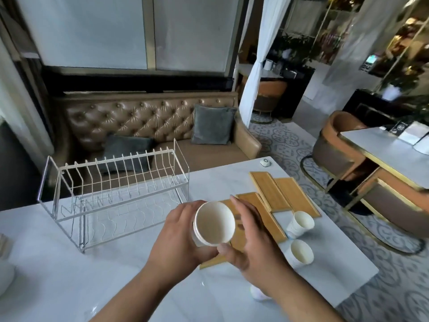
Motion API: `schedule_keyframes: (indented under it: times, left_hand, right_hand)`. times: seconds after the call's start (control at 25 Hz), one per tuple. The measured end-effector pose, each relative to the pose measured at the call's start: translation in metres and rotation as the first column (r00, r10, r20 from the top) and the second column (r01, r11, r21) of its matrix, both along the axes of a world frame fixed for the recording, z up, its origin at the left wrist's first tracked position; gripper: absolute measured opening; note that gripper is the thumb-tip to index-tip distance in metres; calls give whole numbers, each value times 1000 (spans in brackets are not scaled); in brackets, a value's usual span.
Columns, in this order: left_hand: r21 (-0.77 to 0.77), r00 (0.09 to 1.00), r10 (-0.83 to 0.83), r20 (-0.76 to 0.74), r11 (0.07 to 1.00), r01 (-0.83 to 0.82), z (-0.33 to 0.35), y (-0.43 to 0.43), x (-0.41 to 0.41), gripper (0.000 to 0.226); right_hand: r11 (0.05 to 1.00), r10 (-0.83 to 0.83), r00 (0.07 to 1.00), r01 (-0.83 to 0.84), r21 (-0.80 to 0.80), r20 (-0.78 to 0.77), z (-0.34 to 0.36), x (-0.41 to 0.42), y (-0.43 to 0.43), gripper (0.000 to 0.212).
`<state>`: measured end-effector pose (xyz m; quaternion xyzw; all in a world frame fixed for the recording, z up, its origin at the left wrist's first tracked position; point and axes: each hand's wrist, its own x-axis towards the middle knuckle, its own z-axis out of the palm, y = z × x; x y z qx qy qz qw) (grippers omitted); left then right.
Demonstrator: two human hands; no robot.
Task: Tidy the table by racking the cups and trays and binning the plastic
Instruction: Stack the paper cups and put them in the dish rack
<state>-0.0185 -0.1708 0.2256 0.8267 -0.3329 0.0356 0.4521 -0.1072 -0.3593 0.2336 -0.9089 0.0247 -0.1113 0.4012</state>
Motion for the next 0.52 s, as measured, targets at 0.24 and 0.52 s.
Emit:
schedule_keyframes:
  times: [0.24, 0.52]
  left_hand:
    - [53, 999, 4, -39, 999, -2, -11, -41, -11, 84]
    - [135, 997, 49, -56, 990, -41, -24, -102, -27, 85]
  right_hand:
    - [935, -344, 872, 283, -214, -349, -79, -60, -111, 62]
    - [959, -140, 745, -62, -277, -652, -159, -77, -163, 102]
